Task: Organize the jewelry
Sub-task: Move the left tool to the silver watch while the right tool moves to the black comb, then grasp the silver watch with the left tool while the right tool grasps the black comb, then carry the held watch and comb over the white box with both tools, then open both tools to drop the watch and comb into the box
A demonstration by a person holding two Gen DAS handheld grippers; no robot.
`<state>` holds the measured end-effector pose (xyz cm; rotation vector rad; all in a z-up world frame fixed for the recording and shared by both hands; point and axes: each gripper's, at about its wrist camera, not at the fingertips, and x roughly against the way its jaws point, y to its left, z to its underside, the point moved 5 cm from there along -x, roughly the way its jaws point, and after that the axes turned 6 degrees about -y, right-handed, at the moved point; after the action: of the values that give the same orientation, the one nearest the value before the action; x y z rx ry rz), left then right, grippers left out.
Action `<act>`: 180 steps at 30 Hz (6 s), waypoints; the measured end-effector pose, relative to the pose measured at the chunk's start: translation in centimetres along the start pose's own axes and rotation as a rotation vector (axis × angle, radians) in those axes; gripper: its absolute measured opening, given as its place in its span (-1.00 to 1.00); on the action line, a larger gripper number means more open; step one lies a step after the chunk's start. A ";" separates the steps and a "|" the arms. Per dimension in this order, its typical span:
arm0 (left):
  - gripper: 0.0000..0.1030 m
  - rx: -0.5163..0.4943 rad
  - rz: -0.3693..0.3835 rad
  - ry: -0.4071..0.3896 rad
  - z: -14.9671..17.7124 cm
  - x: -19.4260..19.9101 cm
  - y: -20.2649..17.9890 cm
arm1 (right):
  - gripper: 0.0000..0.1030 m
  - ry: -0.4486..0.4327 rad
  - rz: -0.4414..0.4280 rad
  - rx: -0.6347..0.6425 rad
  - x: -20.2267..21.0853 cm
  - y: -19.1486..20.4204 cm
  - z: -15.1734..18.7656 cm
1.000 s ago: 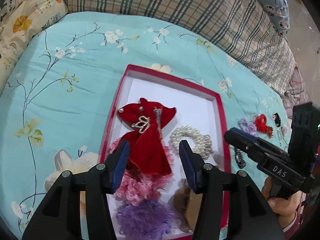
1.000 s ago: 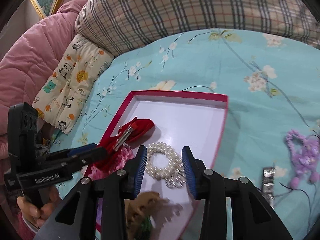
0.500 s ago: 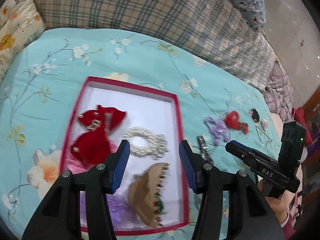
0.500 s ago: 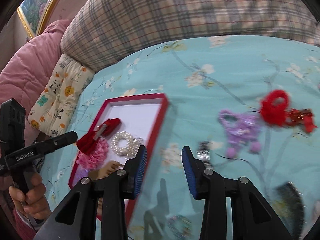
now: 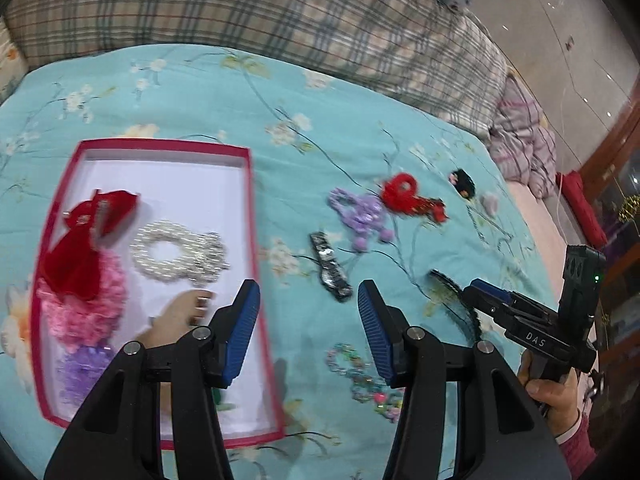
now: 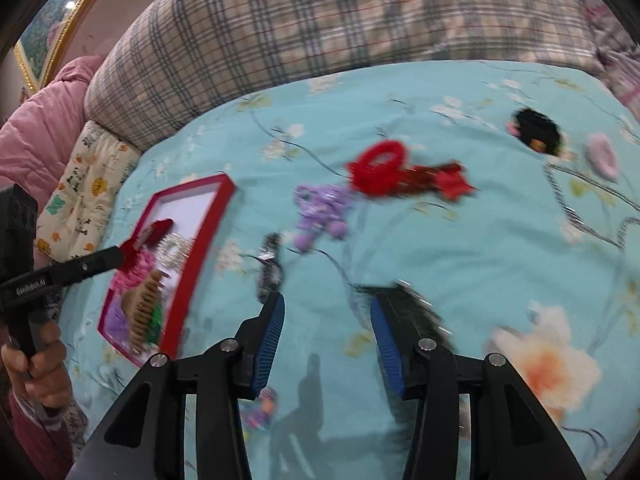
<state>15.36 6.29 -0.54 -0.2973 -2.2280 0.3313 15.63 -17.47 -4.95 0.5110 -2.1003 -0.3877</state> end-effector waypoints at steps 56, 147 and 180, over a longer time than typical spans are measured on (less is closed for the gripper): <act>-0.71 0.019 -0.015 0.146 2.1 -13.1 -2.0 | -0.80 0.085 0.089 -0.014 0.2 -5.2 3.1; -0.73 0.246 -0.153 -0.097 -2.4 -1.5 17.5 | -0.78 0.163 -0.183 0.291 -19.3 19.9 -2.9; -0.72 0.205 -0.185 -0.072 -1.9 -0.7 16.3 | -0.03 0.089 -0.183 0.258 -16.3 18.7 -4.3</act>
<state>18.95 21.59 -5.37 0.0311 -2.2492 0.4719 23.40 6.42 -5.69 0.8603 -2.0344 -0.1935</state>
